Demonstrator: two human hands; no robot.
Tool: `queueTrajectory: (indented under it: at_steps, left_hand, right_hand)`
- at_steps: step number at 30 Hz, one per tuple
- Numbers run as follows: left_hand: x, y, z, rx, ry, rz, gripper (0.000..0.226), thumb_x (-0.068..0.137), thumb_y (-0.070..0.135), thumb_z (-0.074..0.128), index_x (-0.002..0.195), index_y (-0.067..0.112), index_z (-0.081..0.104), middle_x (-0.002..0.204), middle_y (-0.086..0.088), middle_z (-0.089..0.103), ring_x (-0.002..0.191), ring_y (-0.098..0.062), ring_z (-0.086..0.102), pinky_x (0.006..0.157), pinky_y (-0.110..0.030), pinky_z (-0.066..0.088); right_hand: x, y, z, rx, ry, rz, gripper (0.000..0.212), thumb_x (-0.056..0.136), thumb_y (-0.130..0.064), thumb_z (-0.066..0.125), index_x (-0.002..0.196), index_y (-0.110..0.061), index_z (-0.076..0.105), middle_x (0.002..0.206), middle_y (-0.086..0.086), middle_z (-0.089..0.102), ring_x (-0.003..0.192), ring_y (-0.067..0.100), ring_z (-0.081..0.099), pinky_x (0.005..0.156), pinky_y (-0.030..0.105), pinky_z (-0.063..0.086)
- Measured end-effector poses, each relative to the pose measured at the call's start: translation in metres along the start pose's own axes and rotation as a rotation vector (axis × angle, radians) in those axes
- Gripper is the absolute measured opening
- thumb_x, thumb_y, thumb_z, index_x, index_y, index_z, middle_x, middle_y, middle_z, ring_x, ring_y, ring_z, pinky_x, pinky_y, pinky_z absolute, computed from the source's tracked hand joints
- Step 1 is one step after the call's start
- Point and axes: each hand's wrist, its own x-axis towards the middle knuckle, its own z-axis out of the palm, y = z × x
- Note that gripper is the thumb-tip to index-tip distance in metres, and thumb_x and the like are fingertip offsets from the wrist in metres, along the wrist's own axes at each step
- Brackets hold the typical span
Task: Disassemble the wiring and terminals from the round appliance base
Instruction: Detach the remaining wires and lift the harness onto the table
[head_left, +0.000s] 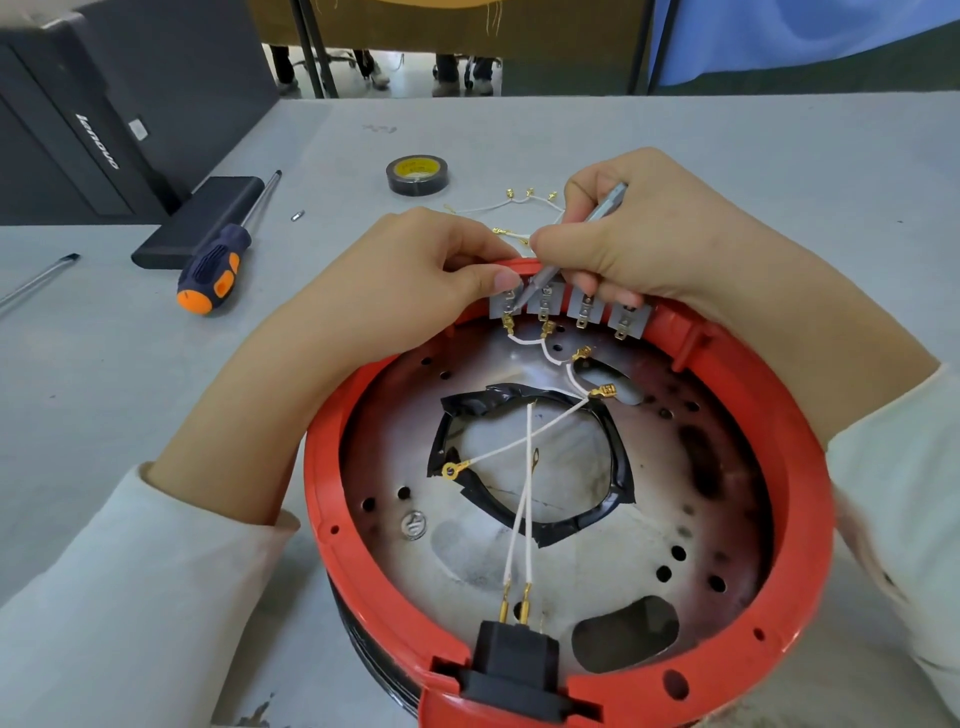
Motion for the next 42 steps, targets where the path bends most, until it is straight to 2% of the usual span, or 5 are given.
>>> queueTrajectory:
  at_steps: [6, 13, 24, 30, 42]
  left_hand:
    - [0.002, 0.000, -0.001, 0.021, -0.001, -0.002, 0.019, 0.091, 0.027, 0.060, 0.108, 0.029, 0.069, 0.094, 0.015, 0.071, 0.090, -0.007, 0.066, 0.091, -0.031, 0.048]
    - [0.002, -0.001, 0.000, -0.007, -0.004, -0.005, 0.021, 0.091, 0.028, 0.059, 0.109, 0.029, 0.069, 0.096, 0.016, 0.071, 0.093, -0.003, 0.064, 0.093, -0.030, 0.048]
    - [0.001, 0.000, 0.001, -0.022, 0.010, 0.000, 0.016, 0.090, 0.026, 0.060, 0.102, 0.033, 0.069, 0.092, 0.014, 0.071, 0.090, -0.005, 0.064, 0.091, -0.029, 0.047]
    - [0.001, 0.000, 0.001, -0.016, 0.008, 0.011, 0.015, 0.090, 0.026, 0.061, 0.100, 0.035, 0.068, 0.093, 0.017, 0.070, 0.091, 0.000, 0.064, 0.092, -0.026, 0.047]
    - [0.000, -0.001, 0.000, -0.026, 0.011, 0.017, 0.017, 0.091, 0.027, 0.059, 0.105, 0.032, 0.069, 0.093, 0.017, 0.070, 0.089, -0.002, 0.065, 0.087, -0.023, 0.048]
  right_hand:
    - [0.001, -0.001, 0.000, 0.023, 0.001, 0.017, 0.025, 0.079, -0.010, 0.060, 0.060, -0.016, 0.044, 0.040, 0.001, 0.052, 0.024, 0.009, 0.031, 0.033, 0.013, 0.025]
    - [-0.008, 0.006, 0.005, 0.012, 0.172, -0.152, 0.030, 0.076, -0.010, 0.061, 0.055, -0.018, 0.042, 0.037, -0.002, 0.049, 0.025, 0.008, 0.036, 0.034, 0.013, 0.028]
    - [-0.003, 0.000, 0.008, -0.192, 0.166, -0.183, 0.031, 0.075, -0.015, 0.065, 0.054, -0.021, 0.043, 0.046, -0.004, 0.039, 0.032, 0.005, 0.035, 0.033, 0.015, 0.030]
    - [0.003, -0.004, 0.006, -0.151, 0.102, -0.085, 0.026, 0.072, -0.013, 0.067, 0.055, -0.019, 0.049, 0.047, 0.005, 0.048, 0.029, 0.005, 0.036, 0.034, 0.013, 0.030]
    - [-0.002, 0.006, 0.016, -0.207, 0.278, -0.342, 0.035, 0.082, -0.021, 0.062, 0.059, -0.023, 0.036, 0.050, -0.008, 0.037, 0.047, 0.002, 0.040, 0.049, 0.012, 0.032]
